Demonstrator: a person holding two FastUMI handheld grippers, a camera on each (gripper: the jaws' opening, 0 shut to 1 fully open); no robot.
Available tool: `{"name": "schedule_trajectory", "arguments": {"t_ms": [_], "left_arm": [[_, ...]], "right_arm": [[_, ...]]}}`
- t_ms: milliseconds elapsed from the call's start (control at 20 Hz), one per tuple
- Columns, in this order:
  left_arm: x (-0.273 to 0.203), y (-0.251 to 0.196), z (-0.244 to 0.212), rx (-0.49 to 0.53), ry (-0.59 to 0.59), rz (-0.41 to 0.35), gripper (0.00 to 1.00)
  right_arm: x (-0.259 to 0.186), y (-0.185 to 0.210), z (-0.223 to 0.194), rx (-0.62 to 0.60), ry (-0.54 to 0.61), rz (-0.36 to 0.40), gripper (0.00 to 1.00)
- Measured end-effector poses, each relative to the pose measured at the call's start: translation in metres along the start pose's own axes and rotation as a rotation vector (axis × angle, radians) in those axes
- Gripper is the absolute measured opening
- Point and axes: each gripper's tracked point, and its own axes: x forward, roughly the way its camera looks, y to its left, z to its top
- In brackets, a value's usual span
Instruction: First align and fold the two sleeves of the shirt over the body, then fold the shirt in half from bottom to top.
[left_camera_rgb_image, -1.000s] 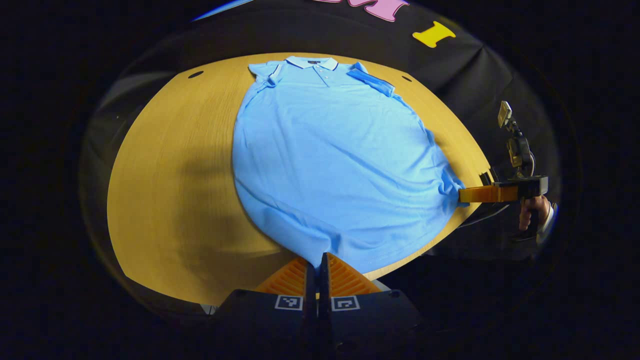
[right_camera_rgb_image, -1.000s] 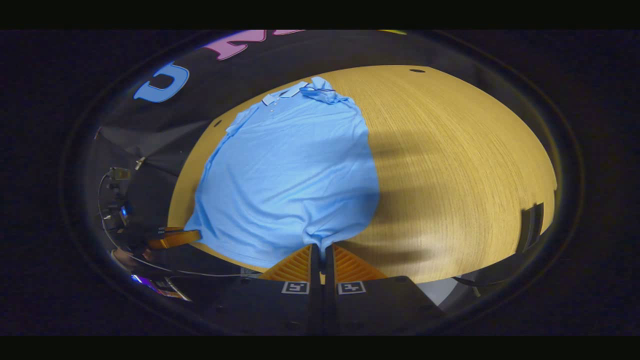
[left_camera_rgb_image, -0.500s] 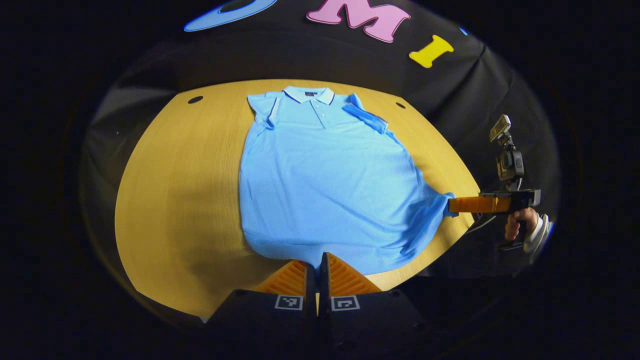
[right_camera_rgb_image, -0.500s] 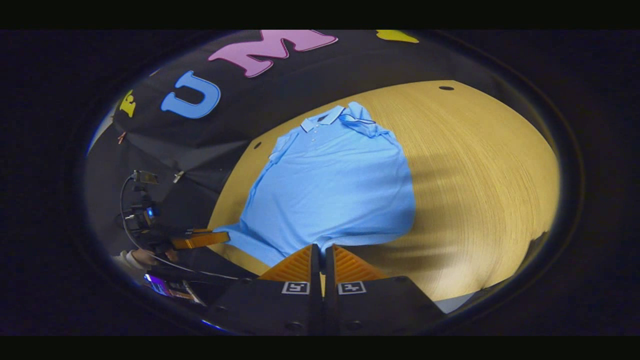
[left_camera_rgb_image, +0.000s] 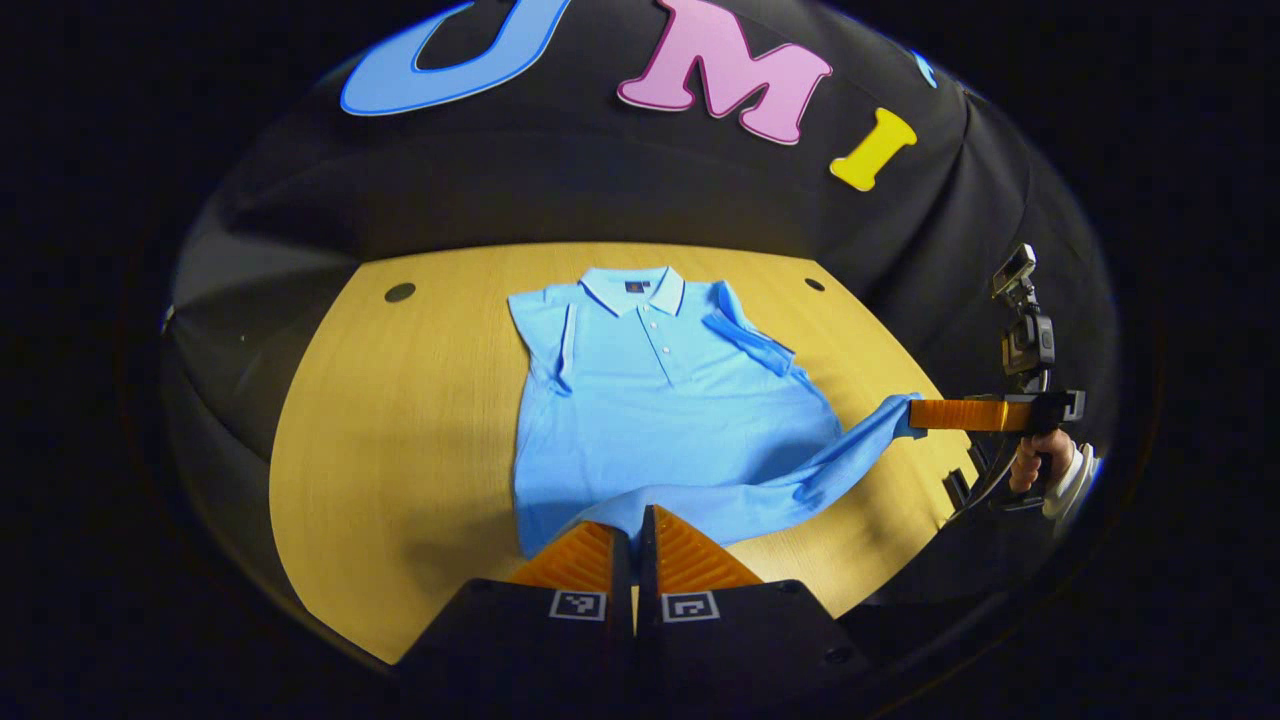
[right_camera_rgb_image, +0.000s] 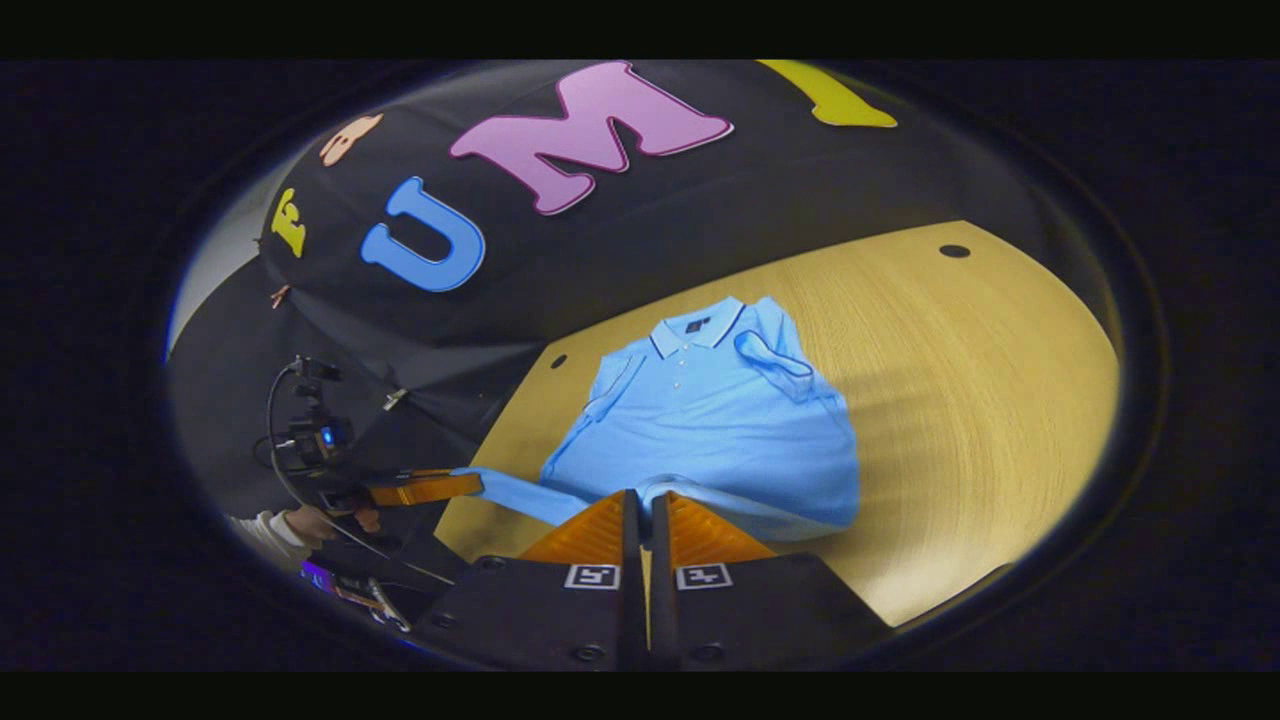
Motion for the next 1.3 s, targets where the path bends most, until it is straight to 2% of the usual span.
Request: {"name": "schedule_trajectory", "arguments": {"t_ms": [100,150,200,300,400,550,600,650,700,750,800,850,1000,1300], "left_arm": [[0.008,0.009,0.029,-0.005,-0.034,0.014,0.06],[0.012,0.011,0.043,-0.009,-0.049,0.017,0.11],[0.016,0.016,0.056,-0.010,-0.064,0.025,0.06],[0.031,0.028,0.083,-0.010,-0.090,0.043,0.06],[0.045,0.037,0.108,-0.006,-0.113,0.056,0.06],[0.070,0.053,0.141,0.000,-0.138,0.080,0.06],[0.081,0.058,0.151,-0.008,-0.147,0.085,0.06],[0.093,0.063,0.163,-0.013,-0.154,0.090,0.01],[0.104,0.071,0.174,-0.012,-0.165,0.103,0.06],[0.116,0.078,0.184,-0.017,-0.172,0.115,0.06],[0.129,0.083,0.192,-0.034,-0.177,0.124,0.06],[0.141,0.088,0.202,-0.059,-0.180,0.128,0.06],[0.178,0.111,0.219,-0.090,-0.166,0.158,0.06],[0.256,0.132,0.213,-0.079,-0.097,0.222,0.06]], "right_arm": [[0.012,0.001,0.029,-0.014,-0.029,0.005,0.06],[0.020,0.000,0.042,-0.024,-0.043,0.007,0.12],[0.026,-0.001,0.055,-0.034,-0.055,0.008,0.12],[0.041,-0.001,0.084,-0.050,-0.080,0.014,0.12],[0.059,-0.005,0.112,-0.067,-0.101,0.013,0.00],[0.088,-0.014,0.152,-0.073,-0.131,0.007,0.06],[0.098,-0.019,0.164,-0.074,-0.139,0.002,0.12],[0.109,-0.024,0.176,-0.076,-0.146,-0.004,0.12],[0.120,-0.028,0.187,-0.077,-0.152,-0.007,0.06],[0.132,-0.034,0.197,-0.082,-0.157,-0.015,0.12],[0.144,-0.041,0.207,-0.087,-0.162,-0.022,0.06],[0.157,-0.048,0.215,-0.088,-0.163,-0.031,0.06],[0.196,-0.075,0.227,-0.087,-0.140,-0.068,0.06],[0.264,-0.130,0.207,-0.064,-0.046,-0.150,0.06]]}}
